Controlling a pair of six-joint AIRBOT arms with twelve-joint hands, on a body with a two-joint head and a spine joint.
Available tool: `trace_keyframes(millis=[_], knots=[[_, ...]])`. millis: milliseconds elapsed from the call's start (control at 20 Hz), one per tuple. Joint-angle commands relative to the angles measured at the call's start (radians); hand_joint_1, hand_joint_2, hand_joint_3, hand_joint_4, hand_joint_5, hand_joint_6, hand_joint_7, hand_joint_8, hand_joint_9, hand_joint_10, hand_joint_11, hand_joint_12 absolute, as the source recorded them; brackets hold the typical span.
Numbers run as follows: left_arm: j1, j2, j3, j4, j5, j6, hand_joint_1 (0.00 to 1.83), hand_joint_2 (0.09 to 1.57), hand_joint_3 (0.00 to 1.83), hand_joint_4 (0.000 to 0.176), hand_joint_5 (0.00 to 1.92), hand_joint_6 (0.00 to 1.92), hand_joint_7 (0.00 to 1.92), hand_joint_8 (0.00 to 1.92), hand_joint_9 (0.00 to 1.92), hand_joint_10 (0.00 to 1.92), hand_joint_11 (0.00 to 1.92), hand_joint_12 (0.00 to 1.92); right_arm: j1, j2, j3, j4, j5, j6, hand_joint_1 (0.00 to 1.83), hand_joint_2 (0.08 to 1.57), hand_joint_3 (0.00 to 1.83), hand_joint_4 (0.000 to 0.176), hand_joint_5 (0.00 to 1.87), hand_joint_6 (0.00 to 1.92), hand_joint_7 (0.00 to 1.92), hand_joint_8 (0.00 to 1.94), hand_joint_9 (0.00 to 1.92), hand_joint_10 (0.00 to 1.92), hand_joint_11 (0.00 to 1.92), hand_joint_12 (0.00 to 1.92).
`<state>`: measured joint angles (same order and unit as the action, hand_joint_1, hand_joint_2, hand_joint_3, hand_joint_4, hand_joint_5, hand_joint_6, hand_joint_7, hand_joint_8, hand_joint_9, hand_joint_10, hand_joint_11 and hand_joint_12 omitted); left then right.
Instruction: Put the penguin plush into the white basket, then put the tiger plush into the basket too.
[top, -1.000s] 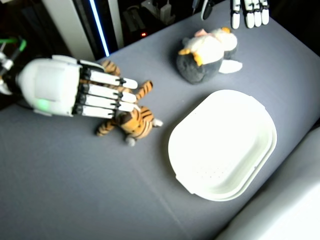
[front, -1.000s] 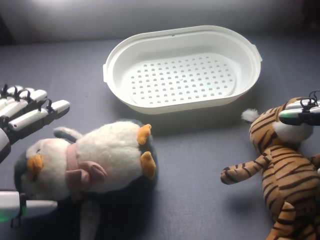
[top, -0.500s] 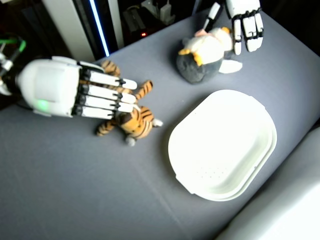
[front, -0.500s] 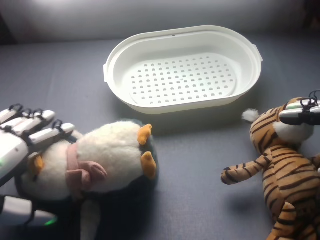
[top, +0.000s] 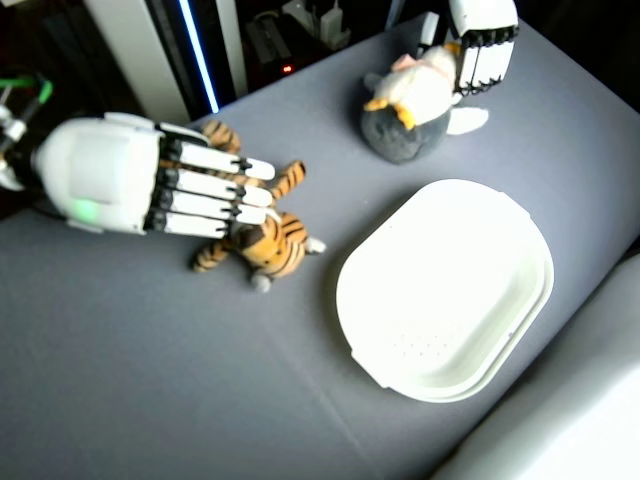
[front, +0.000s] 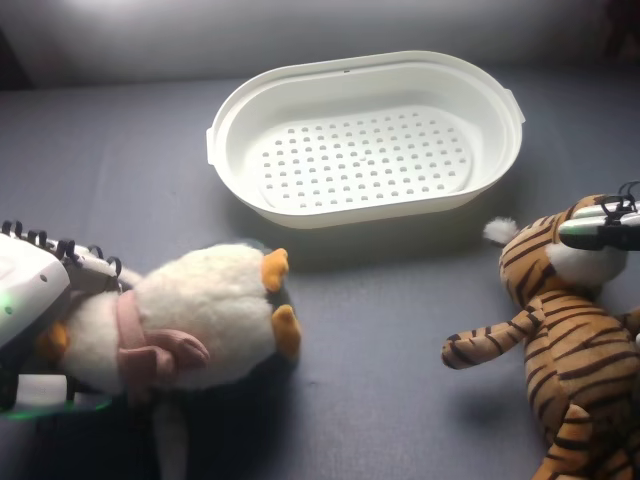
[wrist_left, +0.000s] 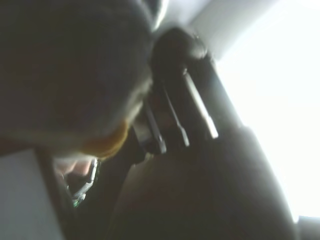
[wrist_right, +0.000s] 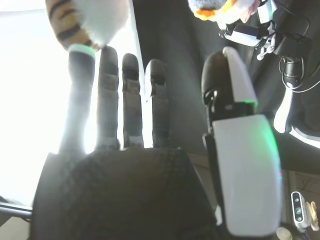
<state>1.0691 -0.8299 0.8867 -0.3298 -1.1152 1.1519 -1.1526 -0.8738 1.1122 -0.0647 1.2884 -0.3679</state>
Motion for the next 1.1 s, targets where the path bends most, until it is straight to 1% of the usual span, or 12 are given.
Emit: trace_keyframes(millis=[0,200,300,350,400,650,700,850,900,950,1000,1050], knots=[[-0.004,0.017,0.002,0.018,-0.169,0.004,1.26,1.12,0.0,0.0,1.05,0.6,0.93,1.34,0.92,1.36,0.85,1.65,0.0,0.003,0.003,0.028,0.121,0.008,0.77,1.19,0.0,0.066,0.44,0.0,0.44,0.0,0.47,0.0,0.48,0.14],[-0.015,0.051,0.006,0.058,-0.28,0.003,1.28,1.08,0.0,0.0,1.09,0.6,1.04,1.13,0.95,1.05,0.78,1.39,-0.001,-0.001,0.007,0.028,0.121,0.008,0.76,1.2,0.0,0.056,0.45,0.0,0.45,0.0,0.48,0.01,0.49,0.14],[-0.058,0.049,0.032,0.051,-0.285,0.003,1.25,1.07,0.0,0.0,1.07,0.75,1.1,0.9,1.01,0.71,0.76,1.14,-0.001,-0.005,0.011,0.028,0.118,0.008,0.78,1.2,0.0,0.063,0.44,0.0,0.45,0.0,0.47,0.0,0.48,0.13],[-0.067,0.047,0.037,0.049,-0.281,0.003,1.36,1.08,0.0,0.0,1.03,0.79,1.07,0.85,0.96,1.07,0.71,1.16,-0.001,-0.006,0.011,0.028,0.118,0.008,0.78,1.2,0.0,0.059,0.45,0.0,0.45,0.0,0.47,0.0,0.48,0.12],[-0.101,0.036,0.056,0.044,-0.261,0.003,1.38,1.09,0.0,0.0,0.98,0.89,1.06,0.85,0.94,1.18,0.69,1.22,-0.001,-0.007,0.012,0.028,0.117,0.008,0.79,1.2,0.0,0.05,0.45,0.0,0.45,0.0,0.47,0.0,0.48,0.12],[-0.345,-0.081,0.216,0.039,-0.014,0.003,1.39,1.04,0.0,0.0,1.04,0.84,1.22,0.5,1.06,1.0,0.83,1.12,-0.004,-0.011,0.018,0.027,0.117,0.008,0.78,1.2,0.0,0.049,0.46,0.0,0.45,0.0,0.47,0.0,0.49,0.12],[-0.404,-0.12,0.267,0.041,0.062,0.003,1.39,1.06,0.01,0.0,1.03,0.86,1.09,0.73,1.0,1.06,0.85,1.13,-0.005,-0.013,0.02,0.027,0.117,0.008,0.79,1.19,0.0,0.044,0.46,0.0,0.45,0.0,0.48,0.0,0.5,0.12],[-0.523,-0.184,0.36,0.037,0.214,0.003,1.24,1.08,0.0,0.031,1.06,0.83,1.07,0.88,1.1,0.4,0.89,1.18,-0.005,-0.018,0.024,0.027,0.118,0.008,0.76,1.2,0.0,0.048,0.46,0.01,0.45,0.0,0.48,0.01,0.5,0.11],[-0.559,-0.205,0.385,0.034,0.261,0.003,1.23,1.08,0.0,0.034,1.01,0.9,1.06,0.88,1.06,0.26,0.82,0.98,-0.005,-0.018,0.024,0.027,0.118,0.008,0.75,1.2,0.0,0.05,0.46,0.01,0.45,0.0,0.48,0.01,0.49,0.11],[-0.578,-0.215,0.396,0.032,0.286,0.003,1.14,0.99,0.0,0.0,0.86,0.36,0.93,0.36,0.98,0.14,0.71,0.86,-0.005,-0.018,0.025,0.026,0.118,0.008,0.76,1.2,0.0,0.052,0.46,0.0,0.45,0.0,0.49,0.01,0.51,0.11],[-0.592,-0.223,0.401,0.027,0.303,0.003,1.04,0.94,0.0,0.0,0.7,0.1,0.78,0.1,0.83,0.04,0.53,0.76,-0.005,-0.018,0.025,0.026,0.118,0.008,0.79,1.2,0.0,0.049,0.45,0.0,0.45,0.0,0.49,0.01,0.51,0.11],[-0.609,-0.232,0.405,0.023,0.316,0.003,0.98,0.91,0.0,0.036,0.53,0.02,0.62,0.02,0.68,0.01,0.42,0.63,-0.005,-0.018,0.025,0.026,0.118,0.008,0.8,1.2,0.0,0.052,0.45,0.0,0.46,0.0,0.49,0.01,0.51,0.11]])
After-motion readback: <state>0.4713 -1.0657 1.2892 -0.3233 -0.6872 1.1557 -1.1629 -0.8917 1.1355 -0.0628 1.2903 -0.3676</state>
